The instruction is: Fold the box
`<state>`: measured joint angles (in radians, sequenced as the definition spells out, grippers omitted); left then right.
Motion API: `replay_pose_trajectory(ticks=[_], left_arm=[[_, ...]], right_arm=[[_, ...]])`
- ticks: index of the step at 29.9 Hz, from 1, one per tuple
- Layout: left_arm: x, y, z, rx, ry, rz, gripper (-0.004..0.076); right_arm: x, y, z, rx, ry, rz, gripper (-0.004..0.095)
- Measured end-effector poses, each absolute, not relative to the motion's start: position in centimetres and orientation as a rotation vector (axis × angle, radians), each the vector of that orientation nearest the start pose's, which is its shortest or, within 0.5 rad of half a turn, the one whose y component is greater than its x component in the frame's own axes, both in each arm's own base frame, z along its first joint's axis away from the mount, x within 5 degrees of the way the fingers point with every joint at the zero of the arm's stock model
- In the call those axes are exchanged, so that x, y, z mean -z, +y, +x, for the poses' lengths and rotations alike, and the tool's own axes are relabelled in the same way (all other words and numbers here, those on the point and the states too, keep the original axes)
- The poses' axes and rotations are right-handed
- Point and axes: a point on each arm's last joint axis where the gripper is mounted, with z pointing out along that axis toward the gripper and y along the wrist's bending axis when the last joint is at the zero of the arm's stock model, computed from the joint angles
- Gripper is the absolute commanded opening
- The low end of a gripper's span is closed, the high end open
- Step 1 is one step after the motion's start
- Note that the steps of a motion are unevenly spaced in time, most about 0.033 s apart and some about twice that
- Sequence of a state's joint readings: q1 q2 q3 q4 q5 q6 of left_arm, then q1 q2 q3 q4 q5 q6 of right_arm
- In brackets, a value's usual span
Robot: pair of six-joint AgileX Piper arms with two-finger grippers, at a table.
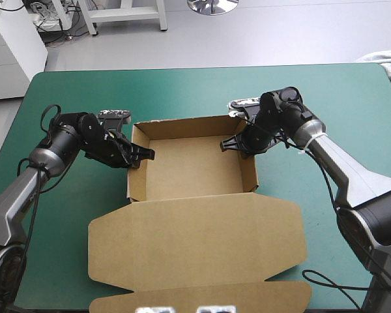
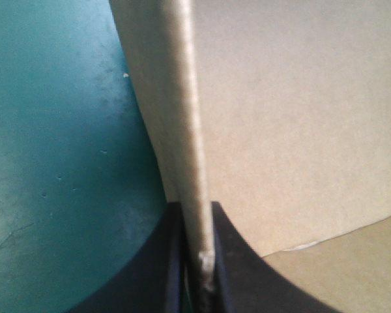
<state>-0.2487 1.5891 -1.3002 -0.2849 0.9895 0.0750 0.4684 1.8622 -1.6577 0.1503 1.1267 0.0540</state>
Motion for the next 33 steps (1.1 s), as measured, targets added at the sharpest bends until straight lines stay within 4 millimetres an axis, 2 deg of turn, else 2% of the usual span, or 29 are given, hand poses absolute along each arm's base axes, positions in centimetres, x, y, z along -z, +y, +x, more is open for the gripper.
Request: replay_pose_trajectory(ticks=[4,10,17,19,21,23,24,27,29,33], left_arm=[[-28.5,-10.8,31.9,0.411,2.771,0.298,-0.0010],[-27.6,-12.7,32.5,0.283,2.770,0.367,-0.0010],[-26.7,-13.7,33.4,0.229,2.790,0.416,-0.0010],[-26.7,-13.7,33.5,0.228,2.795,0.419,-0.0007],[-26.7,-13.7,33.5,0.225,2.797,0.421,0.0007],[-26.7,-13.8,33.6,0.224,2.800,0.422,0.0036],[-26.8,-13.8,33.6,0.223,2.800,0.423,0.0052],[-27.0,-14.0,33.7,0.219,2.799,0.447,0.0134],[-26.9,-14.0,33.7,0.217,2.798,0.463,0.0207],[-26.5,-14.3,33.8,0.230,2.807,0.482,0.0403]], right_arm=[[-27.9,18.9,34.7,-0.317,2.838,-0.494,-0.0013],[-26.9,18.7,34.3,-0.329,2.835,-0.446,-0.0013],[-26.6,18.6,34.2,-0.328,2.846,-0.427,-0.0009],[-26.6,18.6,34.2,-0.328,2.846,-0.427,0.0019],[-26.6,18.6,34.2,-0.325,2.846,-0.428,0.0102],[-26.5,18.6,34.2,-0.320,2.844,-0.438,0.0206],[-26.4,18.5,34.2,-0.317,2.849,-0.441,0.0294],[-26.4,18.8,34.1,-0.326,2.850,-0.441,0.0449],[-26.4,18.9,34.0,-0.333,2.853,-0.441,0.0476],[-26.7,19.1,34.1,-0.332,2.848,-0.449,0.0476]])
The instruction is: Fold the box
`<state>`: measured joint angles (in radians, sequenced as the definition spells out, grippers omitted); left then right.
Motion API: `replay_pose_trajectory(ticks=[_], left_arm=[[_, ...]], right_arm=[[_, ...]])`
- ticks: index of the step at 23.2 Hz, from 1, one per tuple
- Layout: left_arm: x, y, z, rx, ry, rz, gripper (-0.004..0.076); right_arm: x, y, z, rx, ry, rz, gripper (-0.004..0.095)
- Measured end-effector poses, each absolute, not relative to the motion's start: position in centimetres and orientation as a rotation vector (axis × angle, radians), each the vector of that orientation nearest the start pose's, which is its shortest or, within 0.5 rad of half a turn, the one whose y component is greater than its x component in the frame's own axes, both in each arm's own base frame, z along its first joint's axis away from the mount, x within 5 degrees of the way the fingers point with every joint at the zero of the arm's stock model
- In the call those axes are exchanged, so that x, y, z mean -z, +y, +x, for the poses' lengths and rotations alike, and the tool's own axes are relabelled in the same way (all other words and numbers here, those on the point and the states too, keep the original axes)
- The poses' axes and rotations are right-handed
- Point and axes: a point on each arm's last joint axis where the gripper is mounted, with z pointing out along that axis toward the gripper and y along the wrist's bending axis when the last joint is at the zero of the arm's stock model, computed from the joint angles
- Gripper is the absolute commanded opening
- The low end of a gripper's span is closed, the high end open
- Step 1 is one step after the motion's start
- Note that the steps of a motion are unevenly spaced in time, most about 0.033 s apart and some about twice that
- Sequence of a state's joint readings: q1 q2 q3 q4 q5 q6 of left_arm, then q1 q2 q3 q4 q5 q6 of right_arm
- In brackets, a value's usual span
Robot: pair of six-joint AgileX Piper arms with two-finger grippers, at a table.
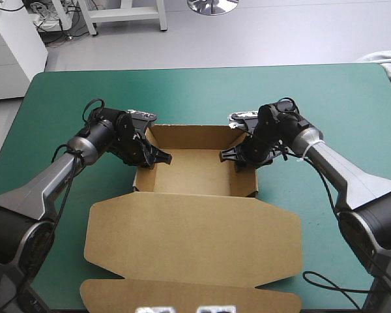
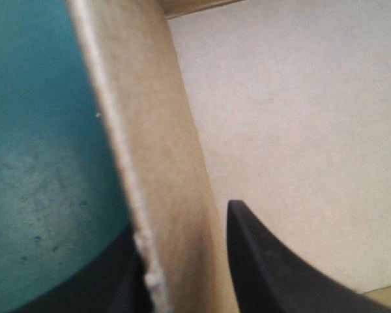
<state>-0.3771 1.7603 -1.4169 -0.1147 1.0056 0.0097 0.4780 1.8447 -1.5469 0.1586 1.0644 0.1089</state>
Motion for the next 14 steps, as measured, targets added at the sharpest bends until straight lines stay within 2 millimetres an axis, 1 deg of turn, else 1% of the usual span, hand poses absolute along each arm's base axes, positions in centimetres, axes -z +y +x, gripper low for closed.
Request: replay_pose_trajectory(ticks=[1,2,3,7,11,13,14], left_arm=[[-26.3,-14.5,33.8,0.241,2.811,0.484,0.0438],[-26.3,-14.7,33.7,0.255,2.813,0.482,0.0503],[-26.2,-15.0,33.7,0.282,2.817,0.478,0.0518],[-26.1,-15.4,33.7,0.310,2.811,0.471,0.0525],[-26.2,-15.5,33.8,0.328,2.792,0.457,0.0525],[-26.1,-15.4,33.9,0.302,2.784,0.468,0.0526],[-26.1,-15.3,33.9,0.277,2.780,0.481,0.0526]], right_arm=[[-26.9,19.1,34.2,-0.324,2.845,-0.452,0.0476],[-27.0,19.0,34.2,-0.312,2.840,-0.457,0.0476],[-27.4,18.9,34.5,-0.281,2.829,-0.470,0.0476],[-28.1,18.6,34.7,-0.221,2.824,-0.454,0.0485],[-28.1,18.3,34.6,-0.164,2.839,-0.453,0.0496],[-28.3,18.4,34.6,-0.166,2.835,-0.453,0.0496],[-28.7,18.5,34.7,-0.171,2.823,-0.453,0.0496]])
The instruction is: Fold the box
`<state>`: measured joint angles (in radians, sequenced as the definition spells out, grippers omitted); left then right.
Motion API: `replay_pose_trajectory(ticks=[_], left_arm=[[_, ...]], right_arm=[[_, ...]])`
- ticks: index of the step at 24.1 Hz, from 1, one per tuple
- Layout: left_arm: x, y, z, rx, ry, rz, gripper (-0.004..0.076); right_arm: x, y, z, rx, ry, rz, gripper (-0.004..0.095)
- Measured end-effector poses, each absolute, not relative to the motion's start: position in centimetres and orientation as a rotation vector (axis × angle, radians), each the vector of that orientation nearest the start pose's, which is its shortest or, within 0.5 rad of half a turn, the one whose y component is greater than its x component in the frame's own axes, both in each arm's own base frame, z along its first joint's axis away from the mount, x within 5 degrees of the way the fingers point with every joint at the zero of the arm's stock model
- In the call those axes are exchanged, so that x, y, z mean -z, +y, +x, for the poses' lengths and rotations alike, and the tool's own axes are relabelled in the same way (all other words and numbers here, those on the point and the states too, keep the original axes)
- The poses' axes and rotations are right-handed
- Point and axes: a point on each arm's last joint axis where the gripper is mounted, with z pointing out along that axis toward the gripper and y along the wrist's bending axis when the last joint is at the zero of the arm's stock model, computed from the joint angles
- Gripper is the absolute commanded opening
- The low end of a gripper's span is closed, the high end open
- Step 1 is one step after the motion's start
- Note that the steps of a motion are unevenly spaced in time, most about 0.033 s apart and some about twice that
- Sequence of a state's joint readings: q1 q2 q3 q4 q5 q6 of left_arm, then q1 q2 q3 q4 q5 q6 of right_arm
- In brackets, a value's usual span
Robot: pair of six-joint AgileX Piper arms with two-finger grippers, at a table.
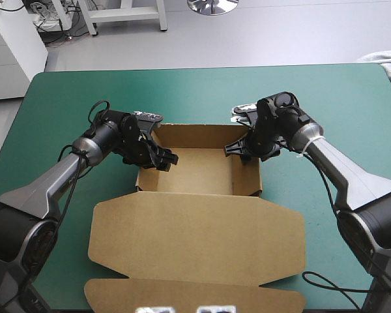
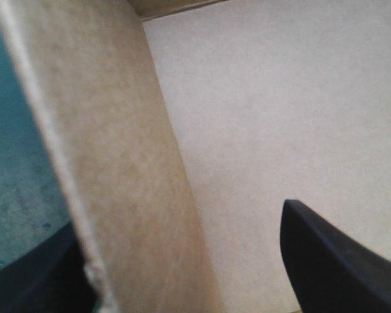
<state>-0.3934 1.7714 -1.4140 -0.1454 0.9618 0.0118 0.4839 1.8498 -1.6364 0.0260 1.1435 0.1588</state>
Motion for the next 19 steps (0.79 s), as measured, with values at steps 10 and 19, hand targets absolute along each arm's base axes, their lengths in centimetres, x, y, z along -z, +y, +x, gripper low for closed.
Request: replay_pose_trajectory(ticks=[10,19], left_arm=[[-34.3,-14.3,33.1,0.216,2.565,0.504,0.0519],[-44.8,-11.6,28.7,0.129,2.362,0.486,0.0218]], right_arm=[[-37.1,18.8,35.6,-0.233,2.615,-0.431,0.0496],[-40.7,18.1,34.6,-0.254,2.514,-0.374,0.0496]])
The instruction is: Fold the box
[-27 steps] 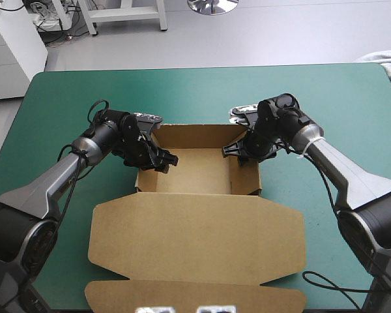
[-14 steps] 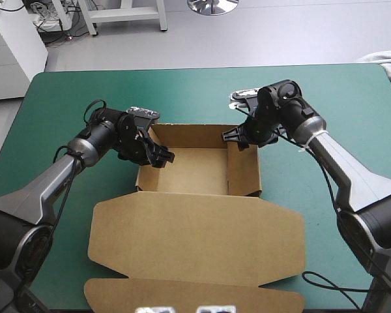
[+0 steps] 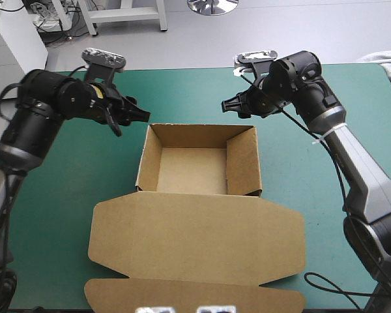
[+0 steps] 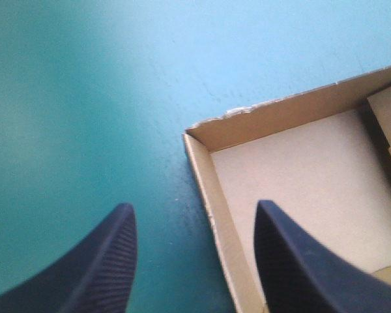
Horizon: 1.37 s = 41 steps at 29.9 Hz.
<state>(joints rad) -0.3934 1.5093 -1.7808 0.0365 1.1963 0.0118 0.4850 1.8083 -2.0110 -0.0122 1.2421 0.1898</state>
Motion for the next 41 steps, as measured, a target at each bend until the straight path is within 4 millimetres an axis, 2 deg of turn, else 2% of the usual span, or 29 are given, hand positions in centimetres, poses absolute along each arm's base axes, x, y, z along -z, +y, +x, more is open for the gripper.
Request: replay_pose_trajectory(ticks=[5,9,13,17,24,31,33,35,39,41], left_arm=[[-48.9,-9.3,24.5,0.075,2.258,0.452,-0.0010],[-51.0,-7.8,21.1,0.089,2.172,0.426,-0.0010],[-51.4,-6.2,17.2,0.108,2.133,0.399,-0.0010],[-49.1,-4.9,14.2,0.106,2.169,0.397,-0.0010],[-43.0,-2.9,9.1,0.124,2.206,0.368,-0.0010],[-36.0,-2.4,6.3,0.206,2.288,0.384,-0.0010],[-34.4,-2.3,5.6,0.231,2.288,0.384,-0.0010],[-32.7,-2.2,5.0,0.247,2.288,0.383,-0.0010],[-30.4,-2.0,4.1,0.276,2.289,0.380,-0.0010],[-29.8,-2.0,3.8,0.286,2.288,0.376,-0.0010]], right_arm=[[-41.4,17.9,34.2,-0.264,2.500,-0.360,0.0496],[-41.2,18.0,34.1,-0.280,2.512,-0.350,0.0496],[-39.5,17.9,34.0,-0.259,2.571,-0.352,0.0496],[-36.9,17.8,34.1,-0.208,2.657,-0.364,0.0496],[-32.9,17.7,33.8,-0.151,2.773,-0.382,0.0496],[-30.0,17.6,33.6,-0.144,2.818,-0.387,0.0473],[-29.4,17.8,33.5,-0.171,2.819,-0.380,0.0405],[-28.9,18.0,33.5,-0.206,2.816,-0.373,0.0288],[-28.6,18.1,33.5,-0.235,2.811,-0.364,-0.0005],[-28.5,18.1,33.5,-0.233,2.807,-0.363,-0.0016]])
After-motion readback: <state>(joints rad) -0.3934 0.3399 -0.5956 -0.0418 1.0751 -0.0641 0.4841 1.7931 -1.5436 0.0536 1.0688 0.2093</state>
